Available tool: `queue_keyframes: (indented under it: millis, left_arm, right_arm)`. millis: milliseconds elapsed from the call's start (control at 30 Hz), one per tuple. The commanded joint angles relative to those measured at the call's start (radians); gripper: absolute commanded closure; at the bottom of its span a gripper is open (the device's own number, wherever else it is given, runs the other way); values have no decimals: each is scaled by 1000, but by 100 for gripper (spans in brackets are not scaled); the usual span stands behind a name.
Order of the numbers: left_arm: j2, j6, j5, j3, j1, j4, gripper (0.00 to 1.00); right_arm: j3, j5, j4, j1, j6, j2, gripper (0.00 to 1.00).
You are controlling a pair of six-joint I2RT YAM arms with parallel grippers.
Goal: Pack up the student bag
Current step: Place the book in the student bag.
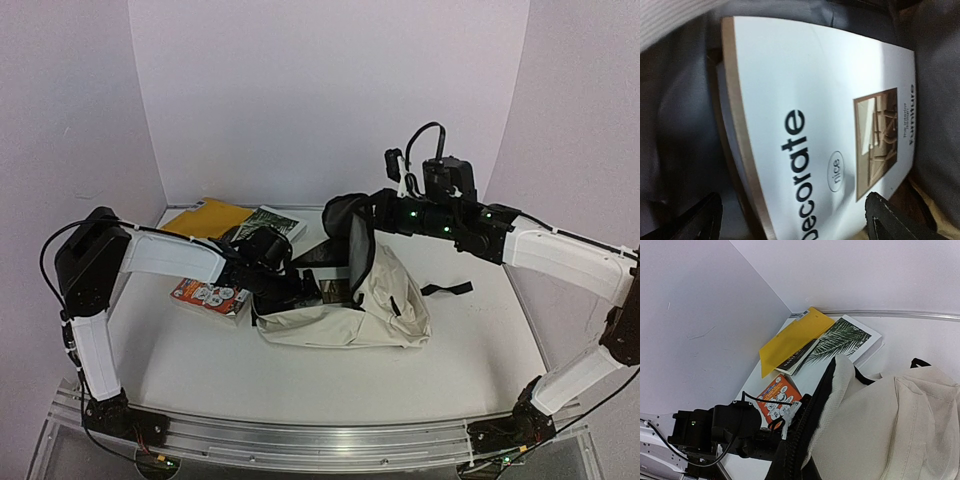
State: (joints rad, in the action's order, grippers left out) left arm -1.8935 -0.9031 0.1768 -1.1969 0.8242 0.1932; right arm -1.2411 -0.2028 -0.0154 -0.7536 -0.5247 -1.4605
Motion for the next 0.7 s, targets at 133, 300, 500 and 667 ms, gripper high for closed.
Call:
queue_keyframes:
  millis: [133,300,500,667]
  left_arm:
    - [86,46,-99,-17,4,62,5]
    - [36,30,4,-12,4,-42,20]
    - [-32,20,94,-47,5,-126,30]
    - [-88,29,170,-98,6,-205,40]
  right_arm:
    - [-35,-10,180,-6,15,21,100]
    - [-38,-21,180,-6,15,8,100]
    - [-46,-43,180,-11,6,-4,100]
    - [-57,-40,188,-24,6,-13,100]
